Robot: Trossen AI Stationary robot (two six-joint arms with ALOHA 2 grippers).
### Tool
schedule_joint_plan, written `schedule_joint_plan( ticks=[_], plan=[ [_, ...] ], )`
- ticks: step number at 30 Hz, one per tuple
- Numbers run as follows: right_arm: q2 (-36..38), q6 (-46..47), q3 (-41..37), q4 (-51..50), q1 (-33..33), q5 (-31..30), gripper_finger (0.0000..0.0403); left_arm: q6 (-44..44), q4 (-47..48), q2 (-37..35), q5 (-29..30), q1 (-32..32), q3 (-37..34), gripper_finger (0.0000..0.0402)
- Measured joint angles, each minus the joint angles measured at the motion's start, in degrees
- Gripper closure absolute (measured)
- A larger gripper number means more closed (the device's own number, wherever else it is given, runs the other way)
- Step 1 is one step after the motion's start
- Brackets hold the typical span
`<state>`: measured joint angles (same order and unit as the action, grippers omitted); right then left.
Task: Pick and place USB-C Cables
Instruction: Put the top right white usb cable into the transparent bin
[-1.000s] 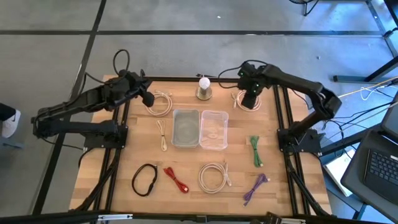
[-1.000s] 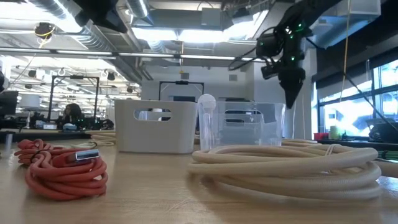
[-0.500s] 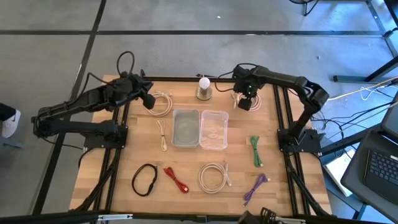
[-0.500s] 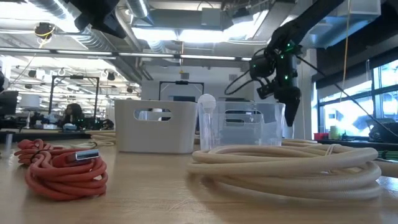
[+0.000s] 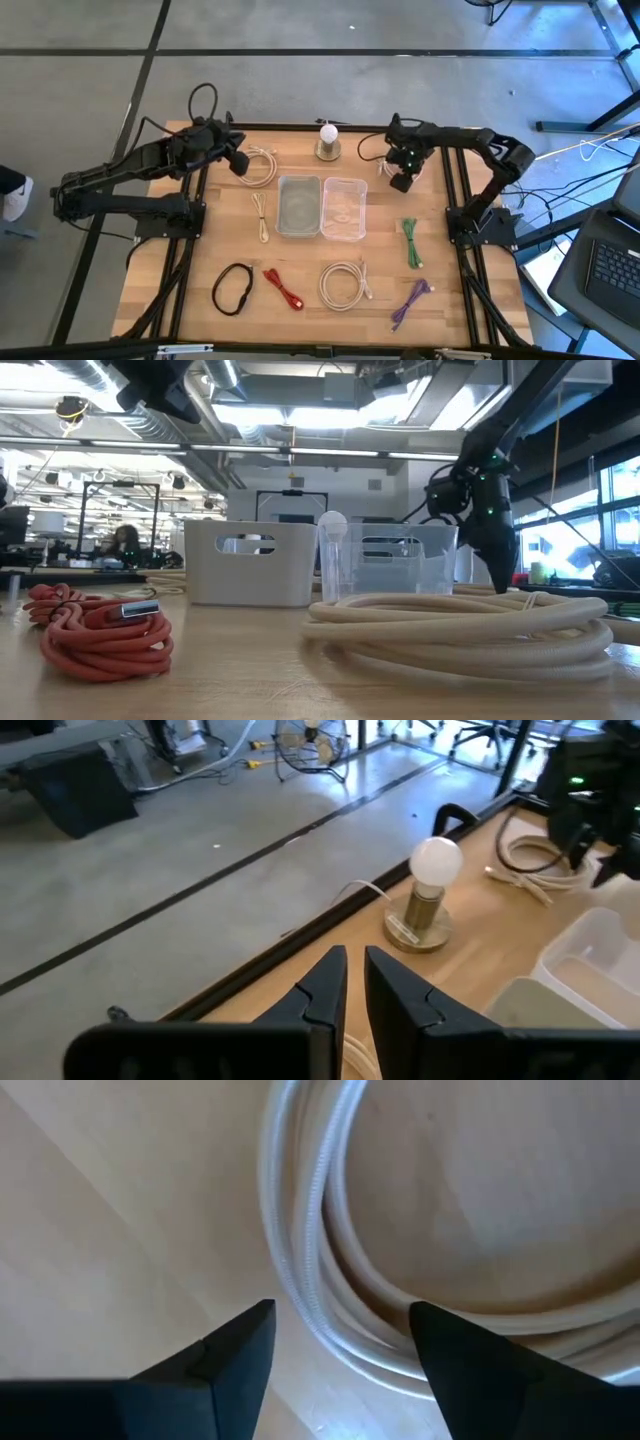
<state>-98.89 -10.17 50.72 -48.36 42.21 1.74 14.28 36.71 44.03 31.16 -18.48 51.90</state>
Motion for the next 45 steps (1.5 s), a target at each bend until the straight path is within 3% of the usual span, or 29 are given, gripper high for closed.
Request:
schedule_joint_plan(
  ticks=[5, 12, 19, 28, 37, 45],
  plan=[
    [0.49, 0.78, 0.93, -0.13, -0.68, -2.60, 0.0210, 0.04, -0.04, 0.00, 0.02, 0.00, 0.00, 0.0375],
    [3.72, 1.40, 2.01, 2.52, -0.32, -3.00, 0.0381, 1.53, -0.04, 0.00, -0.26, 0.00, 0.00, 0.0373],
    [7.46, 5.24, 2.02, -4.51, 0.05, -7.81, 0.0388, 1.64, -0.04, 0.00, -0.30, 0.00, 0.00, 0.0375],
    [24.35, 8.08, 2.15, -8.57, -0.06, -6.95, 0.0388, 1.60, -0.07, 0.22, 0.84, 0.00, 0.00, 0.0378],
    [42.72, 9.96, 2.23, -11.57, -0.06, 1.39, 0.0388, 1.64, -3.14, 2.86, 0.76, 0.00, -0.04, 0.0373],
    [56.50, 15.77, 2.25, -11.62, -0.06, 13.74, 0.0388, 2.74, -9.01, 7.42, -0.50, 0.00, -0.04, 0.0378]
  ],
)
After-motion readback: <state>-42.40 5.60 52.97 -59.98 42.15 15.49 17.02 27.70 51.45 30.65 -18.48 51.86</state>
